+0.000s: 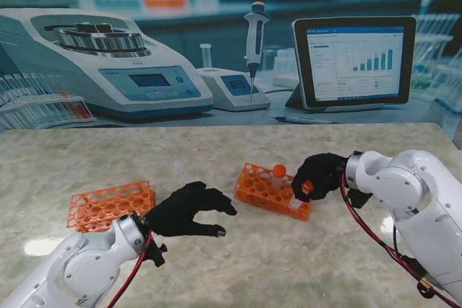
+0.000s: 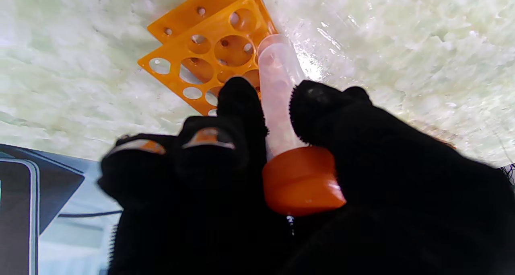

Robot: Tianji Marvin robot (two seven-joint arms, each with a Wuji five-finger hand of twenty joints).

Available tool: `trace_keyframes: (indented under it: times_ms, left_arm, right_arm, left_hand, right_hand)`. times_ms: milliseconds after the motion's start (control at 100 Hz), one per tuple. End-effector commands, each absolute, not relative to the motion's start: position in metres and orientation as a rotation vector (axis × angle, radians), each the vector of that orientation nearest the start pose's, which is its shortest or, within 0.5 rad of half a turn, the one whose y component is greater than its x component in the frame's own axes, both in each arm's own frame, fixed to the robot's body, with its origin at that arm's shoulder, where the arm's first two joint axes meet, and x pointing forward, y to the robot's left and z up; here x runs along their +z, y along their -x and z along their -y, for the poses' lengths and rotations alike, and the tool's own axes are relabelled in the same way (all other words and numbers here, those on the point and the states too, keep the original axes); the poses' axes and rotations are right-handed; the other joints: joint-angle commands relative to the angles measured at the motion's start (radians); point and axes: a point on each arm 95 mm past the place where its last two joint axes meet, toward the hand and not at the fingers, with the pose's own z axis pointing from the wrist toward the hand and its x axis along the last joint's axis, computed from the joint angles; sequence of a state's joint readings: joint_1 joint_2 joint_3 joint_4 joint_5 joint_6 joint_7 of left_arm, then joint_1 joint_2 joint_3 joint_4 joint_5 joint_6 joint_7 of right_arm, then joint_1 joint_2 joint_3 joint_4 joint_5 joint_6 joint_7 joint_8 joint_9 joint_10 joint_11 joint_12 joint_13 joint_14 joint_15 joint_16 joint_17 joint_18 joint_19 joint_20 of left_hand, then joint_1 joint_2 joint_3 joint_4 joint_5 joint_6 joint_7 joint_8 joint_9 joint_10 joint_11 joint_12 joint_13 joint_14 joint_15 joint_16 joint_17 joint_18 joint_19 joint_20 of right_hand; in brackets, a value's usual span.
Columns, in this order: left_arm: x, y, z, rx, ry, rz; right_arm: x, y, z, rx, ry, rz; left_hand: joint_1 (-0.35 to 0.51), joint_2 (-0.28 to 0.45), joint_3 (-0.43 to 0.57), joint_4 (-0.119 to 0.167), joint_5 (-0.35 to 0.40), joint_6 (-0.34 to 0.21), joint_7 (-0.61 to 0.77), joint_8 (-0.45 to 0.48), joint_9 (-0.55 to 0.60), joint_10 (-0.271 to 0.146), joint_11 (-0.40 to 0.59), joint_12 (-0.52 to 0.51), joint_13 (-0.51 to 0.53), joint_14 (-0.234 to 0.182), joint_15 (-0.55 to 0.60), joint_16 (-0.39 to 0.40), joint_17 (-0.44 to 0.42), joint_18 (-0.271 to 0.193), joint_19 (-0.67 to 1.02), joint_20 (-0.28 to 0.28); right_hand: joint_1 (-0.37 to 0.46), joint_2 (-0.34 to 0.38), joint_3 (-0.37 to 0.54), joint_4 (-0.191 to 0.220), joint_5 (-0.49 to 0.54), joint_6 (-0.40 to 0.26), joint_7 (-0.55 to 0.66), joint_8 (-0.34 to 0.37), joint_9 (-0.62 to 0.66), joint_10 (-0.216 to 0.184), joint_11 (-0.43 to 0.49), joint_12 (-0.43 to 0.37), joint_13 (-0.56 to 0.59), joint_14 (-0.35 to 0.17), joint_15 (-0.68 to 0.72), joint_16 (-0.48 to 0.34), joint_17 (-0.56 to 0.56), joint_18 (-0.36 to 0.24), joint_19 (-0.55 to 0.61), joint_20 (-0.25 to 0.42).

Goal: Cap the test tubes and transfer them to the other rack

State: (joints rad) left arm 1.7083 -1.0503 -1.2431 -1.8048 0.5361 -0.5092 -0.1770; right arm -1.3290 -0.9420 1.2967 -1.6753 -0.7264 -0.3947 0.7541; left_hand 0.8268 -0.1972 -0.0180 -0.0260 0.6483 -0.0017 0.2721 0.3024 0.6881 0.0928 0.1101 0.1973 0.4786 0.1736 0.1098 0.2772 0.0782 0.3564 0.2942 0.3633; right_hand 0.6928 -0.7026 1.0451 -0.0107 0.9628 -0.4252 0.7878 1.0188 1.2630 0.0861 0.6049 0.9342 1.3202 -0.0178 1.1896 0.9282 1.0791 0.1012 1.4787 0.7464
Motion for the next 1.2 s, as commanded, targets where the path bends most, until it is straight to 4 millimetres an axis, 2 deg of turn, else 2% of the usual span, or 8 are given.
trace_keyframes:
  times_ms: [0,570,1190]
  left_arm:
    - [-0.289,-0.330,0.051,-2.226,1.205,-1.746]
    - [-0.290,-0.330,0.049,-2.219,1.211,-1.745]
    - [-0.290,-0.330,0.049,-2.217,1.211,-1.750]
  right_arm:
    - [-0.237,-0.438,0.032,1.301,-1.116,-2.216]
    - [-0.248,-0.464,0.037,1.233,-1.172,-2.208]
    - [-0.251,-0.458,0.037,1.164,-1.181,-2.267]
  left_hand:
    - [-0.008,0.033,-0.002,-0.009,-0.003,-0.010,-0.020,-0.009,-0.009,0.012,-0.023,-0.019,-0.025,-0.026,-0.019,-0.005,-0.015,0.012,-0.039,-0.009]
    - [-0.008,0.033,-0.003,-0.010,-0.003,-0.010,-0.020,-0.009,-0.010,0.011,-0.023,-0.019,-0.024,-0.027,-0.019,-0.005,-0.014,0.012,-0.040,-0.008]
    - [-0.007,0.035,-0.003,-0.009,-0.003,-0.009,-0.021,-0.010,-0.011,0.011,-0.024,-0.020,-0.026,-0.027,-0.020,-0.005,-0.016,0.013,-0.041,-0.008]
  right_hand:
    - [0.133,0.241,0.209,0.091,0.094,0.121,0.086,-0.006,0.069,-0.146,0.056,0.011,-0.001,-0.133,-0.024,-0.010,0.013,-0.014,0.002,0.004]
    - [0.135,0.243,0.209,0.082,0.091,0.122,0.087,-0.008,0.065,-0.146,0.057,0.011,-0.001,-0.127,-0.029,-0.010,0.010,-0.006,-0.006,0.004]
    - [0.134,0.245,0.207,0.077,0.088,0.125,0.086,-0.010,0.062,-0.143,0.057,0.011,-0.002,-0.124,-0.032,-0.010,0.008,-0.005,-0.010,0.005]
